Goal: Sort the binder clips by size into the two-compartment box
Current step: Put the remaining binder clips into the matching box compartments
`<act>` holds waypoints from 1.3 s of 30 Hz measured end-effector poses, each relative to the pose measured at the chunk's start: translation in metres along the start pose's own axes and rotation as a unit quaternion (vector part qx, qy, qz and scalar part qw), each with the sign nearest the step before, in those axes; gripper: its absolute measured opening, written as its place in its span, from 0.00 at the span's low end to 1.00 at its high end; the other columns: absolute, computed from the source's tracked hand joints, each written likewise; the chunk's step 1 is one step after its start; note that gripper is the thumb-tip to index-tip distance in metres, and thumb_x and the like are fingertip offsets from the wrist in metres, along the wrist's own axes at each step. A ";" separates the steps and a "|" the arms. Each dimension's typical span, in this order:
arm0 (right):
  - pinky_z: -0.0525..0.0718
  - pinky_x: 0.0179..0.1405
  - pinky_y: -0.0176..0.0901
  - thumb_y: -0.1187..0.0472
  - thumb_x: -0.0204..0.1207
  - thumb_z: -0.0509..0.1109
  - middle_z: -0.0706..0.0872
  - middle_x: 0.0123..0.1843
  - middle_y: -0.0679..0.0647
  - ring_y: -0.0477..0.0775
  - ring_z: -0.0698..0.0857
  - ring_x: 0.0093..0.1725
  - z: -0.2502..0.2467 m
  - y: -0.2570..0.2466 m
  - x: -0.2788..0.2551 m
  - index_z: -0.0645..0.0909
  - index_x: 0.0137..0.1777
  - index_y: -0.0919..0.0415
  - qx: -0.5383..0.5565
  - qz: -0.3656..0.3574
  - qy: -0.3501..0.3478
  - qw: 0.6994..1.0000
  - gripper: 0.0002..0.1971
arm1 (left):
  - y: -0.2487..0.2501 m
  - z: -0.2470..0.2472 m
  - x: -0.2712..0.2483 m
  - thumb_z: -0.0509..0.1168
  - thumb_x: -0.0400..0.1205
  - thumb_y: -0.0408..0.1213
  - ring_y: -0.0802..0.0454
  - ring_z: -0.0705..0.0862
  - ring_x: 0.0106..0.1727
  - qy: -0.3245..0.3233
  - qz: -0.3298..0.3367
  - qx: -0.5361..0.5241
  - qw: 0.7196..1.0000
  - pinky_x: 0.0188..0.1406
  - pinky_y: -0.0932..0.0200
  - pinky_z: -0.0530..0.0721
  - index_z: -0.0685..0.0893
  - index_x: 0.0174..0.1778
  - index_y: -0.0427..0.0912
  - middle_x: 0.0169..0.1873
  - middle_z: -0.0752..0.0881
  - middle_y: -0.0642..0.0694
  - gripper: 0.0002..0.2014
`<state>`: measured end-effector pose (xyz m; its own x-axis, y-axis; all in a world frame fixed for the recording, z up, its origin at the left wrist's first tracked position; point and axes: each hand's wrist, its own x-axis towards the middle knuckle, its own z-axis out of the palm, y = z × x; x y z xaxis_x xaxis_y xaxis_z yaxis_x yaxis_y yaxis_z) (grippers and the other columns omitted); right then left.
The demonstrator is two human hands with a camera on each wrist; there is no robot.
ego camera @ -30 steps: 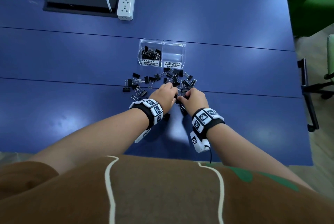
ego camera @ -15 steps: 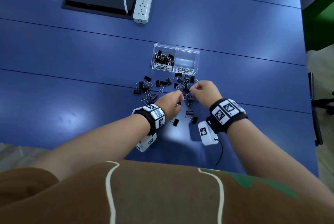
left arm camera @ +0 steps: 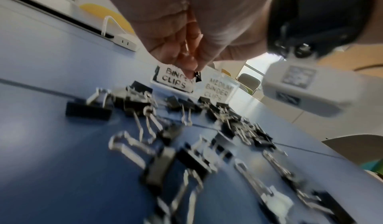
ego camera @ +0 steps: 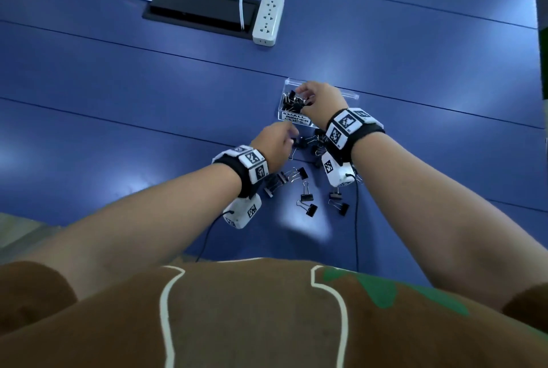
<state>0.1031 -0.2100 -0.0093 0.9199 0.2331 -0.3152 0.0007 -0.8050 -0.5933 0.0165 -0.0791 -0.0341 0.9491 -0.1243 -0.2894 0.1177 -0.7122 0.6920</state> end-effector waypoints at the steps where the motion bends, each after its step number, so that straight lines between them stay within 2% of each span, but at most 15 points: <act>1: 0.83 0.55 0.42 0.71 0.71 0.65 0.86 0.58 0.54 0.53 0.84 0.52 -0.002 0.002 -0.003 0.81 0.61 0.54 0.020 -0.003 0.006 1.000 0.20 | 0.002 -0.006 0.008 0.56 0.81 0.29 0.49 0.79 0.39 0.011 0.002 0.006 1.000 0.42 0.60 0.77 0.82 0.55 0.41 0.40 0.82 0.47 0.11; 4: 0.84 0.53 0.41 0.70 0.72 0.65 0.87 0.54 0.51 0.51 0.84 0.50 -0.010 0.020 -0.021 0.83 0.57 0.54 0.100 0.011 0.082 0.992 0.17 | 0.009 -0.022 0.034 0.57 0.80 0.29 0.50 0.81 0.39 0.033 0.013 0.015 0.999 0.39 0.61 0.77 0.83 0.51 0.44 0.41 0.83 0.49 0.11; 6: 0.85 0.49 0.41 0.67 0.73 0.66 0.86 0.47 0.50 0.51 0.85 0.46 -0.015 0.042 -0.039 0.84 0.50 0.53 0.131 0.045 0.132 0.981 0.11 | 0.016 -0.028 0.052 0.58 0.80 0.29 0.50 0.81 0.40 0.037 0.023 0.018 0.999 0.43 0.59 0.80 0.83 0.50 0.43 0.42 0.83 0.48 0.10; 8: 0.83 0.43 0.41 0.65 0.74 0.67 0.85 0.41 0.49 0.47 0.82 0.39 -0.015 0.070 -0.061 0.82 0.45 0.51 0.130 0.085 0.148 0.977 0.08 | 0.023 -0.033 0.068 0.58 0.80 0.28 0.49 0.80 0.41 0.040 0.027 0.031 0.998 0.47 0.56 0.82 0.83 0.51 0.42 0.43 0.83 0.47 0.11; 11: 0.83 0.49 0.45 0.66 0.73 0.68 0.86 0.44 0.53 0.50 0.82 0.42 -0.006 0.107 -0.097 0.81 0.42 0.48 0.093 0.142 0.135 0.976 0.09 | 0.028 -0.034 0.084 0.57 0.80 0.29 0.45 0.81 0.44 0.034 0.013 0.058 0.998 0.46 0.56 0.81 0.83 0.53 0.41 0.50 0.85 0.42 0.11; 13: 0.80 0.52 0.42 0.66 0.72 0.70 0.83 0.49 0.55 0.51 0.80 0.44 0.004 0.121 -0.117 0.81 0.49 0.54 0.059 0.164 0.104 0.979 0.08 | 0.030 -0.032 0.088 0.58 0.80 0.29 0.43 0.82 0.49 0.021 0.012 0.071 0.997 0.49 0.56 0.81 0.82 0.55 0.40 0.54 0.85 0.39 0.11; 15: 0.77 0.52 0.40 0.64 0.70 0.74 0.78 0.51 0.54 0.49 0.77 0.44 0.016 0.127 -0.132 0.79 0.56 0.57 0.051 0.171 0.073 0.981 0.15 | 0.032 -0.026 0.086 0.60 0.80 0.30 0.44 0.81 0.49 0.017 0.024 0.075 0.997 0.54 0.53 0.82 0.80 0.57 0.40 0.58 0.80 0.38 0.12; 17: 0.76 0.50 0.39 0.65 0.68 0.76 0.76 0.50 0.53 0.49 0.76 0.44 0.025 0.129 -0.141 0.77 0.60 0.56 0.060 0.172 0.058 0.982 0.20 | 0.034 -0.019 0.079 0.61 0.79 0.33 0.42 0.81 0.46 0.026 0.040 0.079 0.996 0.53 0.51 0.83 0.78 0.59 0.41 0.60 0.74 0.40 0.12; 20: 0.76 0.45 0.39 0.68 0.67 0.75 0.80 0.44 0.52 0.48 0.77 0.39 0.030 0.132 -0.146 0.77 0.57 0.55 0.122 0.183 0.069 0.973 0.20 | 0.040 -0.003 0.060 0.62 0.78 0.33 0.44 0.81 0.46 0.024 0.081 0.082 0.993 0.50 0.52 0.83 0.79 0.53 0.42 0.56 0.74 0.43 0.08; 23: 0.78 0.45 0.38 0.70 0.67 0.74 0.81 0.40 0.50 0.48 0.78 0.36 0.028 0.137 -0.147 0.78 0.54 0.56 0.169 0.197 0.106 0.960 0.17 | 0.040 0.020 0.038 0.62 0.78 0.31 0.49 0.78 0.43 -0.042 0.129 0.120 0.983 0.51 0.50 0.83 0.80 0.47 0.41 0.48 0.76 0.46 0.05; 25: 0.79 0.46 0.39 0.70 0.68 0.74 0.81 0.40 0.51 0.49 0.78 0.37 0.026 0.139 -0.145 0.78 0.53 0.56 0.170 0.198 0.127 0.957 0.16 | 0.036 0.036 0.026 0.61 0.78 0.30 0.48 0.78 0.45 -0.085 0.151 0.141 0.975 0.52 0.46 0.83 0.81 0.47 0.40 0.48 0.78 0.45 0.05; 30: 0.80 0.47 0.39 0.65 0.70 0.75 0.81 0.42 0.51 0.49 0.78 0.39 0.025 0.131 -0.134 0.79 0.54 0.56 0.141 0.171 0.125 0.967 0.14 | 0.025 0.058 0.011 0.63 0.80 0.31 0.43 0.78 0.57 -0.148 0.131 0.177 0.964 0.56 0.45 0.83 0.79 0.62 0.42 0.57 0.77 0.40 0.14; 32: 0.78 0.46 0.38 0.64 0.71 0.74 0.81 0.42 0.52 0.49 0.78 0.39 0.030 0.128 -0.132 0.78 0.54 0.57 0.133 0.171 0.112 0.970 0.13 | 0.019 0.061 0.006 0.63 0.79 0.29 0.42 0.78 0.58 -0.153 0.131 0.179 0.963 0.57 0.44 0.83 0.79 0.61 0.42 0.57 0.77 0.40 0.14; 35: 0.74 0.45 0.38 0.68 0.71 0.70 0.80 0.40 0.50 0.50 0.77 0.39 0.037 0.125 -0.132 0.77 0.54 0.59 0.121 0.164 0.102 0.974 0.12 | 0.013 0.062 -0.002 0.63 0.79 0.28 0.41 0.78 0.57 -0.149 0.138 0.179 0.963 0.57 0.44 0.82 0.81 0.58 0.42 0.55 0.78 0.40 0.13; 39: 0.74 0.42 0.36 0.70 0.69 0.66 0.77 0.38 0.47 0.49 0.76 0.37 0.045 0.123 -0.139 0.77 0.52 0.58 0.124 0.149 0.075 0.978 0.12 | 0.007 0.060 -0.013 0.64 0.76 0.33 0.44 0.76 0.55 -0.179 0.137 0.203 0.953 0.57 0.46 0.81 0.80 0.54 0.43 0.51 0.78 0.43 0.11</act>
<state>-0.0422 -0.3171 -0.0716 0.9116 -0.0895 -0.4012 -0.3551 -0.6629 -0.6591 -0.0124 -0.1238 -0.0650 0.7587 -0.5207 -0.3915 -0.3123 -0.8181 0.4829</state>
